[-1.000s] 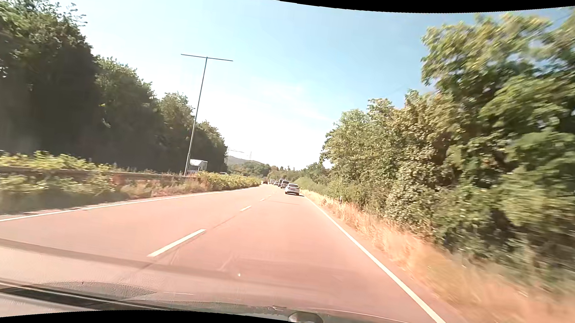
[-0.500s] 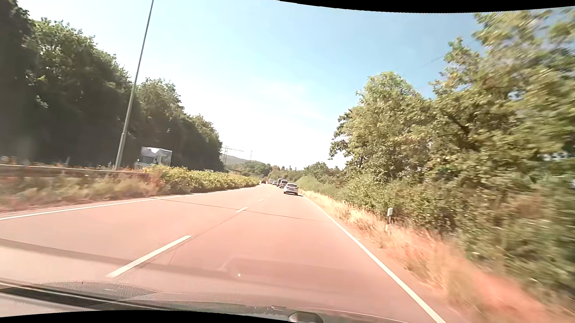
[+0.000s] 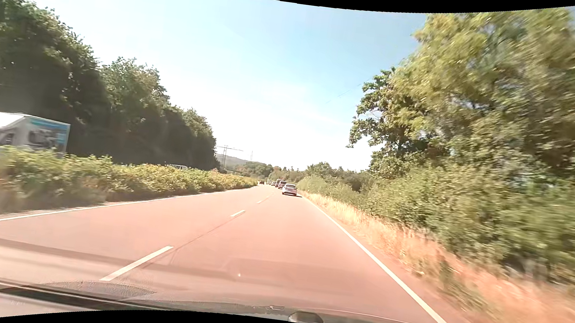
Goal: Follow the waypoints while adhering to traffic rules and regulations
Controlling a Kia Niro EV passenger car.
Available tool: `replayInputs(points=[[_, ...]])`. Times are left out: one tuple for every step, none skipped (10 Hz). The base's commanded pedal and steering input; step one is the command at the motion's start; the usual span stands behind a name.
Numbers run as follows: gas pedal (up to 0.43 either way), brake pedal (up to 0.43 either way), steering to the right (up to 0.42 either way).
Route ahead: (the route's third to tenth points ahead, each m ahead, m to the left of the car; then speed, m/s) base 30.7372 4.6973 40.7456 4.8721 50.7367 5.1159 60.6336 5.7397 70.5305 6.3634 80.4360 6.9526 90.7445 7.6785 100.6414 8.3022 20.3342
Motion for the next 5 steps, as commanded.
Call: replayInputs(points=[[0.130,0.000,-0.002],[0.130,0.000,-0.002],[0.130,0.000,-0.002],[0.130,0.000,-0.002],[0.130,0.000,-0.002]])
